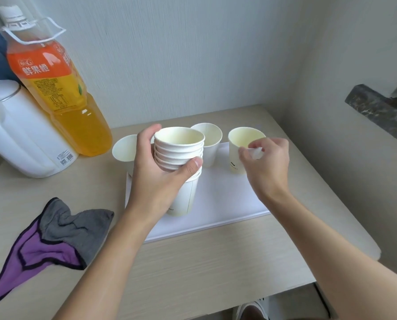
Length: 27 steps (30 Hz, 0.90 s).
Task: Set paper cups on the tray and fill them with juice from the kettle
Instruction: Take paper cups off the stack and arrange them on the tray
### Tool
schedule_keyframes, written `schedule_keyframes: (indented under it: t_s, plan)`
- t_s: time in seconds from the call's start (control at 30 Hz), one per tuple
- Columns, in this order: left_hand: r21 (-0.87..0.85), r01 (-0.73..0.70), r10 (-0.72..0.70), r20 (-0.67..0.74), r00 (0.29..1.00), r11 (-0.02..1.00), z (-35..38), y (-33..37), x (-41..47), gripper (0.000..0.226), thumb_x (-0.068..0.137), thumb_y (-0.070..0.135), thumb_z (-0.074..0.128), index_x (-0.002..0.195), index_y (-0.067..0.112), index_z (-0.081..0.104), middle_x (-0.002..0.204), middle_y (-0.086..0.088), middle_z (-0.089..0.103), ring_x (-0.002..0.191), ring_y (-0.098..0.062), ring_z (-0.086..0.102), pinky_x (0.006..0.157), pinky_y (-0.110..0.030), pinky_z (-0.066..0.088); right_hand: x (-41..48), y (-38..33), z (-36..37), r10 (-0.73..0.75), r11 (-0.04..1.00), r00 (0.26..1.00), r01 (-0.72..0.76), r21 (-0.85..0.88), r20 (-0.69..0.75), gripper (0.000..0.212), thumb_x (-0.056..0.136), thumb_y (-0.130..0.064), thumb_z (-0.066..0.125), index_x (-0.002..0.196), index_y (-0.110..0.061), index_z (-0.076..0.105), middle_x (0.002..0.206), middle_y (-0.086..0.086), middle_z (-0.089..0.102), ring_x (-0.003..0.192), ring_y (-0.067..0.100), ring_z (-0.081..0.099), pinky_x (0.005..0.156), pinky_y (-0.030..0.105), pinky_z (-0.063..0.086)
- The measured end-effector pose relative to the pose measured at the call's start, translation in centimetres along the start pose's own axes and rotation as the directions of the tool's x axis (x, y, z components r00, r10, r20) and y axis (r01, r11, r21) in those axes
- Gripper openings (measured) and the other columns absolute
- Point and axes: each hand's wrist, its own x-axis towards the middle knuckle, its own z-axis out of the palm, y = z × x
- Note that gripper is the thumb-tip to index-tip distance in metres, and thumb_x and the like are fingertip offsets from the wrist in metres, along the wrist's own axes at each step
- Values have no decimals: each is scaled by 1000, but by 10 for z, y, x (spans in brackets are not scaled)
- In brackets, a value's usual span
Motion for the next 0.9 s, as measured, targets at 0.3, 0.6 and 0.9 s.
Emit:
schedule_keyframes:
  t_s: [0.3, 0.6, 0.9]
  plan:
    - [-26, -1, 2, 30, 1000, 1000, 2, 1, -3, 85, 64, 35, 87, 136, 37, 41, 132, 1, 62, 116, -11, 63, 97, -26, 54, -8, 25, 8, 211, 976, 970, -203, -74, 120, 42, 85, -20, 69, 103, -14, 31, 98, 8, 61, 88, 27, 55, 68, 38, 46]
    - [-59, 4, -2, 46, 999, 998, -2, 1, -3, 82, 65, 33, 87, 132, 41, 42, 128, 3, 63, 108, -2, 65, 84, -14, 53, 3, 20, 28, 251, 968, 967, -250, -25, 34, 26, 87, -22, 63, 98, -7, 45, 90, 4, 55, 73, 17, 45, 65, 38, 43]
    - [-48, -12, 14, 38, 999, 999, -1, 0, -3, 82, 65, 34, 87, 132, 41, 41, 131, 1, 62, 115, -10, 65, 93, -22, 54, -1, 29, 36, 158, 982, 978, -140, -129, 133, 33, 92, -23, 60, 123, -13, 64, 125, 7, 47, 108, 25, 52, 81, 34, 48]
